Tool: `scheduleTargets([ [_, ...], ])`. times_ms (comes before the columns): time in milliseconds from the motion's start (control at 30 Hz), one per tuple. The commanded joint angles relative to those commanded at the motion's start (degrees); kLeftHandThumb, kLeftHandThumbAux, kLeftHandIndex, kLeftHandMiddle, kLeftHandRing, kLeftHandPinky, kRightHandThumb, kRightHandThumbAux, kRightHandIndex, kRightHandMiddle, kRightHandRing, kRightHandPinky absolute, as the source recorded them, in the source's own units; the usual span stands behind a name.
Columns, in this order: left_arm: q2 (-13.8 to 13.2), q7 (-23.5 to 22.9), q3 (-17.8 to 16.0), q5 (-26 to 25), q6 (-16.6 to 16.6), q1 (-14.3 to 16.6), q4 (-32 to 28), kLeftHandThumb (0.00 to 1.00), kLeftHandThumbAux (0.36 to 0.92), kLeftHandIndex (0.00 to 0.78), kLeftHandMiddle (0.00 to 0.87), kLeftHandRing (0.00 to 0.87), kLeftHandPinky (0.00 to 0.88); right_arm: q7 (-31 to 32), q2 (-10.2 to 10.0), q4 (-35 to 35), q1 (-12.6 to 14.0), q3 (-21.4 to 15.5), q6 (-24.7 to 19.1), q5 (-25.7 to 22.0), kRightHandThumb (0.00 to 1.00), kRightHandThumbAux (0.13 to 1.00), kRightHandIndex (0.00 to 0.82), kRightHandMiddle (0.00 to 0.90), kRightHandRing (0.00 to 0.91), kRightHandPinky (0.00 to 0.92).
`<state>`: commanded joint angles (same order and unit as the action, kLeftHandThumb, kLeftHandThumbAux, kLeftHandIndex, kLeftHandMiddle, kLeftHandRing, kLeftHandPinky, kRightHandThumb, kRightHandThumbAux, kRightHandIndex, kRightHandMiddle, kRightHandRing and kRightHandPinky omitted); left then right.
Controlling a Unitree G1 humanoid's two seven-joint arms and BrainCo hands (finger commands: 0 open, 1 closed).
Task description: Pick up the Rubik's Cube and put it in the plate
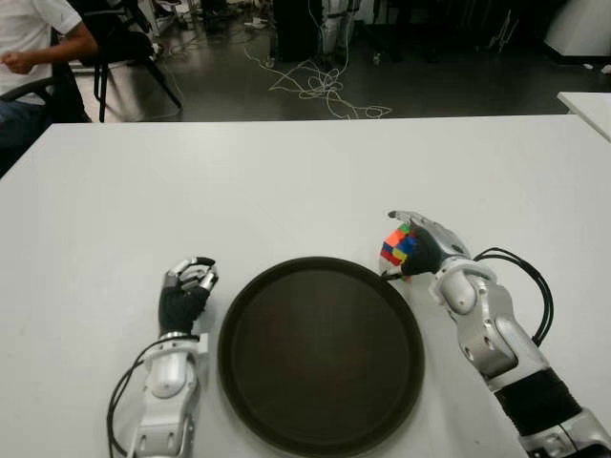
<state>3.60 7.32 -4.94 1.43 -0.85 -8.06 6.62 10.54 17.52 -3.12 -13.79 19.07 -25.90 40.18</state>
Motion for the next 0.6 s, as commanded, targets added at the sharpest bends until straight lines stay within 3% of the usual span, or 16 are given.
scheduleTargets([
  [600,-0.11,0.03,-0.03,-0.21,-0.45,0.31,0.32,0.712,0.704,0.444,0.817,0.834,0.830,1.33,1.25,0.16,-1.43,-0.37,-1.55,-0.33,0.000,0.877,0.055,0.103,0.113,0.090],
])
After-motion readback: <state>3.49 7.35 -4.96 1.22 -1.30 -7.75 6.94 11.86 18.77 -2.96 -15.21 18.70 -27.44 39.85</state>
